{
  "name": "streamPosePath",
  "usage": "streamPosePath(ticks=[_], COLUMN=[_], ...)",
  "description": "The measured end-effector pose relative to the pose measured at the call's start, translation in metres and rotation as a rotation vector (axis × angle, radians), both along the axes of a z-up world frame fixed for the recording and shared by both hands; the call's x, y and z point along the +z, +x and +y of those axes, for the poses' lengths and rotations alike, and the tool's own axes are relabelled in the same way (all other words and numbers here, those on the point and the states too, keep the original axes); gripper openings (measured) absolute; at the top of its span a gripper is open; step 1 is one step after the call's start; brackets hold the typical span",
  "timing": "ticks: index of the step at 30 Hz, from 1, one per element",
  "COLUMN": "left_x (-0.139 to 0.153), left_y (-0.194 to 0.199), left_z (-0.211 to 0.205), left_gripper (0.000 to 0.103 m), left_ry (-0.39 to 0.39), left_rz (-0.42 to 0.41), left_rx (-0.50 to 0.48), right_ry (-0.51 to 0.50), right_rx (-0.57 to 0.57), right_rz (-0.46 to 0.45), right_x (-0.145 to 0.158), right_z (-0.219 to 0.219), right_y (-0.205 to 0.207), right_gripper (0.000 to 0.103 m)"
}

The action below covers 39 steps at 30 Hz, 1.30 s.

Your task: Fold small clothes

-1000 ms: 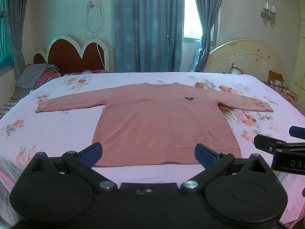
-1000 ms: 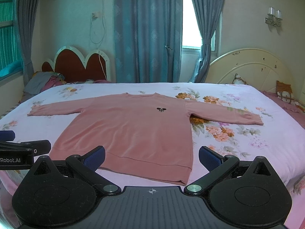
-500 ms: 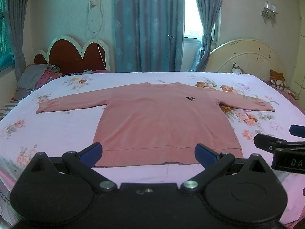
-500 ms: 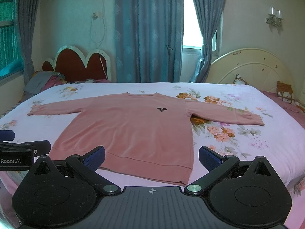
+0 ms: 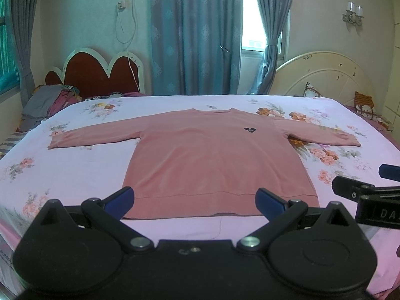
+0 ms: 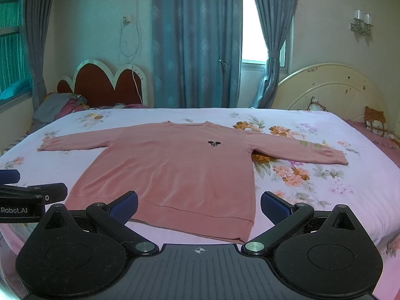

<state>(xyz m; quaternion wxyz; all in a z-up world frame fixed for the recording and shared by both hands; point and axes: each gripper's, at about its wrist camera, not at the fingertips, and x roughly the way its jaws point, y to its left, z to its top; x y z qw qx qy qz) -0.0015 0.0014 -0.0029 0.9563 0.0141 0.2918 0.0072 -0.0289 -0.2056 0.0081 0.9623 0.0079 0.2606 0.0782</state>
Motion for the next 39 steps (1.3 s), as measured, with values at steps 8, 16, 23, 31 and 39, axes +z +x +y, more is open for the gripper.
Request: streamPosePath(ticks=[8,16,23,31,39], left_x=[0.0,0.0,-0.001,-0.002,-0.01], left_y=[0.001,0.001,0.001,0.018,0.082], left_z=[0.0,0.0,-0.003,-0.003,0.01], left_gripper=[0.103,0.103,0.103,0.103,0.103], left_ry=[-0.001,0.0,0.003,0.007,-0.115], left_rz=[0.002,0.002,0.003,-0.01,0.028], left_rx=[0.0,-0.001,-0.004,-0.011,-0.076], right_ry=[0.001,0.004,0.011,0.012,0.036], right_rx=[0.001,-0.004,-0.006,-0.014,-0.066], right_rz=[0.003,0.006,0.01,0.016,0.009], right_x=[-0.002,-0.003,-0.004,-0.008,-0.008], right_z=[0.0,-0.002,-0.005,-0.01,-0.012], right_y=[-0.001,-0.001,-0.001,0.018,0.066], right_gripper=[0.103,0.103,0.103,0.103,0.103])
